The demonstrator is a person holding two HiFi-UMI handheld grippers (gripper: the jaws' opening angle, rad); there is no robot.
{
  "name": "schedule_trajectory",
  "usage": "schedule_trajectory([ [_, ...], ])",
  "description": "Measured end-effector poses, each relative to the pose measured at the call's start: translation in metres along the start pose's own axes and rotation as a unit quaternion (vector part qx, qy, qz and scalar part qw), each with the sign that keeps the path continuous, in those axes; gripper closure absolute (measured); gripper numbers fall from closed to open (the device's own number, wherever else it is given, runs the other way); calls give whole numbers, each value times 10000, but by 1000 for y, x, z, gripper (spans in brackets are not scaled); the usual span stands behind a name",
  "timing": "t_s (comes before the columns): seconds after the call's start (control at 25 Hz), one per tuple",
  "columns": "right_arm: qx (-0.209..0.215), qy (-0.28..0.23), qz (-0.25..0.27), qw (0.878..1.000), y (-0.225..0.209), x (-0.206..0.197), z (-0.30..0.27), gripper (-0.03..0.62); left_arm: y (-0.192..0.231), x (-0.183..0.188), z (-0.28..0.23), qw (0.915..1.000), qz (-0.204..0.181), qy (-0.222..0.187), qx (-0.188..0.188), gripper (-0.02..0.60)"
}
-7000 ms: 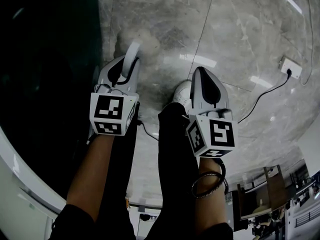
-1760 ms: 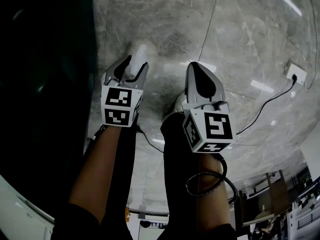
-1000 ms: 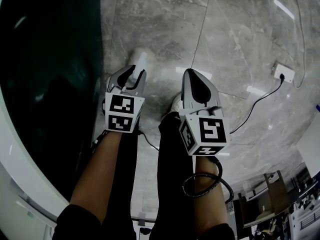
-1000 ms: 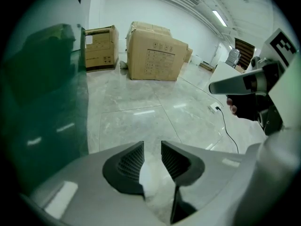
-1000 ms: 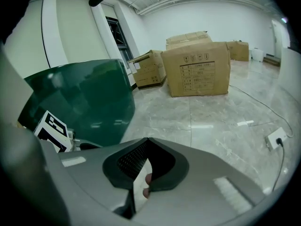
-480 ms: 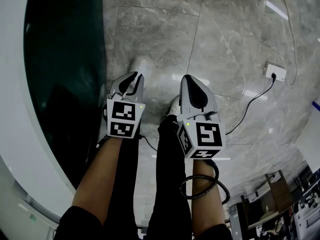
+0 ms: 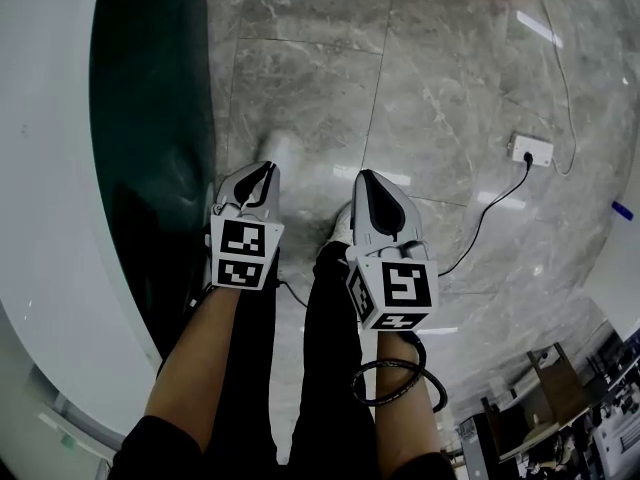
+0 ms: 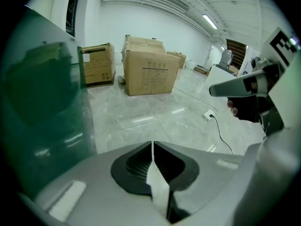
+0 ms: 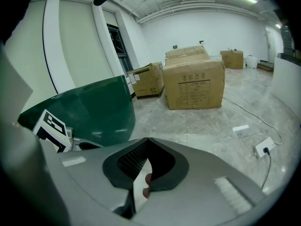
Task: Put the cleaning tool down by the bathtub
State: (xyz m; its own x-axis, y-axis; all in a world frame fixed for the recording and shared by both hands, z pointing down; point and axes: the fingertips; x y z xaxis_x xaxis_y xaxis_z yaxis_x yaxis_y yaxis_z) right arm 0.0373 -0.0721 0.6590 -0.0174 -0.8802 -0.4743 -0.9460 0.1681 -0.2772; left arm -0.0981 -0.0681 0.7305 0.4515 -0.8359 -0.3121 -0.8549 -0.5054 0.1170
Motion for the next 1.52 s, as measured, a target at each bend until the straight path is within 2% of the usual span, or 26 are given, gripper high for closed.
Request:
schedule_trajectory([
  [0.84, 115, -382, 167, 9991, 29, 53, 73, 571, -15, 45, 94, 9988, 11, -446, 178, 580],
  [1.52, 193, -757, 208, 9967, 48, 89, 142, 571, -27, 86, 182, 9937, -195, -1007, 448, 581],
])
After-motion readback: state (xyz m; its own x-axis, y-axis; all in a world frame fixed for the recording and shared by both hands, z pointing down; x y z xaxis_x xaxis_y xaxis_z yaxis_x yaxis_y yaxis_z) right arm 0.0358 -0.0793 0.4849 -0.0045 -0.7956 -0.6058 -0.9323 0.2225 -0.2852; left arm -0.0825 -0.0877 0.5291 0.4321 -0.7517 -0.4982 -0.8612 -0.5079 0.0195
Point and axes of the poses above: the fingertips, and each gripper's own axes: z backward along the fingers, y to its left, x out of its top, and after that the axes turned 15 degrees about y, right-handed
